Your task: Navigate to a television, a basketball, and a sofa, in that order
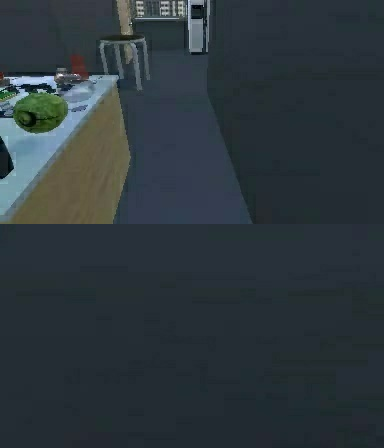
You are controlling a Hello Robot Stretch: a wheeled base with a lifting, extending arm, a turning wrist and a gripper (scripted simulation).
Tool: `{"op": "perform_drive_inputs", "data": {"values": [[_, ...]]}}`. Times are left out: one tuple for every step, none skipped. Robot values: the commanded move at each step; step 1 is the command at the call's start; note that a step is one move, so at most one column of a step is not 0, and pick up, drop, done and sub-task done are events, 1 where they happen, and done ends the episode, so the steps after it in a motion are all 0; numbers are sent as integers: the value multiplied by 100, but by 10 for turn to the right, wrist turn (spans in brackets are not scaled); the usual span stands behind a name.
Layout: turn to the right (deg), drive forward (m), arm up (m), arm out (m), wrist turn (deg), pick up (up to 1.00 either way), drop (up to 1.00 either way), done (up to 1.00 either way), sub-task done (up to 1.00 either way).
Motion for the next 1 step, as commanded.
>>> {"op": "perform_drive_inputs", "data": {"values": [[0,100,0,0,0,0,0,0,0]]}}
